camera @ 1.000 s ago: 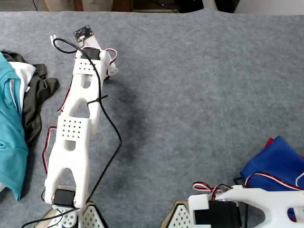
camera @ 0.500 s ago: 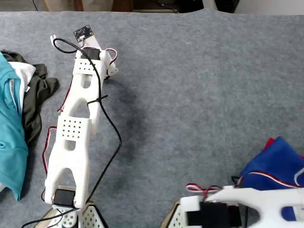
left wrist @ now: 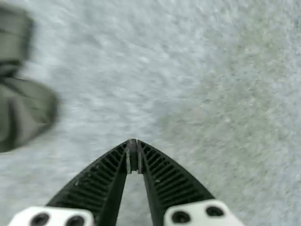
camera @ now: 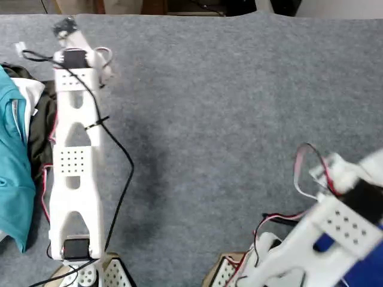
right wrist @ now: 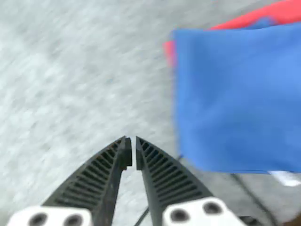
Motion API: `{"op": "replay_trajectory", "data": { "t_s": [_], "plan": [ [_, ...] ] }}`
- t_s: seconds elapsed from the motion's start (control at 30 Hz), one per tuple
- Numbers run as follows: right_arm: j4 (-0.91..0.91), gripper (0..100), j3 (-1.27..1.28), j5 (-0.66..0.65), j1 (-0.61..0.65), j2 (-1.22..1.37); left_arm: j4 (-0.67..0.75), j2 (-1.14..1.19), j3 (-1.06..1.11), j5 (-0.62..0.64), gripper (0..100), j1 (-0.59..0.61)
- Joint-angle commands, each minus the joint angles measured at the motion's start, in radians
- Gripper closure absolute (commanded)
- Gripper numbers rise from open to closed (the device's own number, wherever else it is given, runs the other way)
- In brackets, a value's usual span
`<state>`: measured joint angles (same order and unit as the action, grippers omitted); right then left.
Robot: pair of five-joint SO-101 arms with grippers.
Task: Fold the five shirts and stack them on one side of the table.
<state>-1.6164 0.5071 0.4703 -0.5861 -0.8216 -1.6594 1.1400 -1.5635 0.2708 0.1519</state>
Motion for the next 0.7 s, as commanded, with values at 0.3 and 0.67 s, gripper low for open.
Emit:
{"op": "replay_trajectory", "data": {
  "t_s": [0.3,0.67],
  "plan": [
    [-0.038,99.2,-0.456,0.203,0.522,0.536,-0.103,-0.197,0.026,-0.198,98,0.345],
    [-0.152,99.2,-1.053,0.173,0.768,0.993,-0.103,-0.450,0.250,-0.393,96,0.592]
  ]
}}
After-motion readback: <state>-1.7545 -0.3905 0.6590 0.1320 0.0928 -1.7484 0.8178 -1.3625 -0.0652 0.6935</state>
